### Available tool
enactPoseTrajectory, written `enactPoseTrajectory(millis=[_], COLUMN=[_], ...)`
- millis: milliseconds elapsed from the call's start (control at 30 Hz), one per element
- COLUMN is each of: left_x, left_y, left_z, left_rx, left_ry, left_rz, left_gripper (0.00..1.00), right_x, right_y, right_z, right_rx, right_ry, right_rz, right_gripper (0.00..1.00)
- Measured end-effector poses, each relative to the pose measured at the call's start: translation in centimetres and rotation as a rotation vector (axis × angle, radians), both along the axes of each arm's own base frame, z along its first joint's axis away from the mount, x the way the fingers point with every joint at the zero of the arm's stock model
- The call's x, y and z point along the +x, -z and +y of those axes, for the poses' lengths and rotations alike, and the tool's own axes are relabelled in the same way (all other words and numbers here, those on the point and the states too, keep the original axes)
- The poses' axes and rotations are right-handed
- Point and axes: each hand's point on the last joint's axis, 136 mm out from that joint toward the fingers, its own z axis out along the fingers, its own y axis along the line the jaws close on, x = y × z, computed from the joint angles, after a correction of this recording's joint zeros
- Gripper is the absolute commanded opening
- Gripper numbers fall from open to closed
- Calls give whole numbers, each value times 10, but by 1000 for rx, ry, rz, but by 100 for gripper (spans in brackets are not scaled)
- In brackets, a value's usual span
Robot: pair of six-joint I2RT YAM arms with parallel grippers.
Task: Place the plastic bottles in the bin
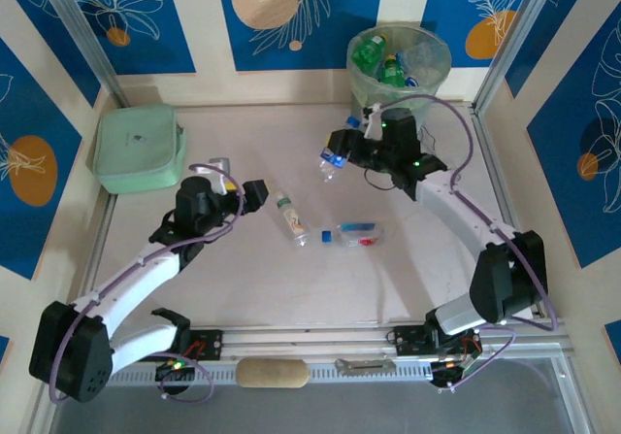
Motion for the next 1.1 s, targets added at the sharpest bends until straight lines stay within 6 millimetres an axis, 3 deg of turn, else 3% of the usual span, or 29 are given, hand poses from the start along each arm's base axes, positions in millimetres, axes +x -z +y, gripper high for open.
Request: enactPoseTrajectory(millis=[167, 367, 467, 567, 667, 800, 1100], left_x=[4, 7, 7, 6, 5, 3, -2], left_y=[22, 42, 50, 54, 55, 56, 63], left_z=[16, 15, 13, 10, 8, 7, 7], left_rx=[-21, -24, -29, -37, -42, -44, -35], left_ry=[-74, -81, -77, -64, -55, -44, -39], left_rz=[75, 141, 170, 188, 195, 203, 236], left_gripper=[100, 100, 100, 100, 100, 100, 100], right_x=[20, 45, 64, 93, 126, 168, 228], right_y=[-47, -126, -163, -181, -178, -158, -120], right_z=[-44, -90, -110, -130, -146, -165, -181], right_rx=[-23, -63, -80, -113, -145, -178, -204], right_ry=[105, 224, 290, 363, 421, 472, 500], right_rz=[-118, -306, -395, -446, -449, -398, -287], right_gripper=[47, 47, 47, 47, 47, 47, 48])
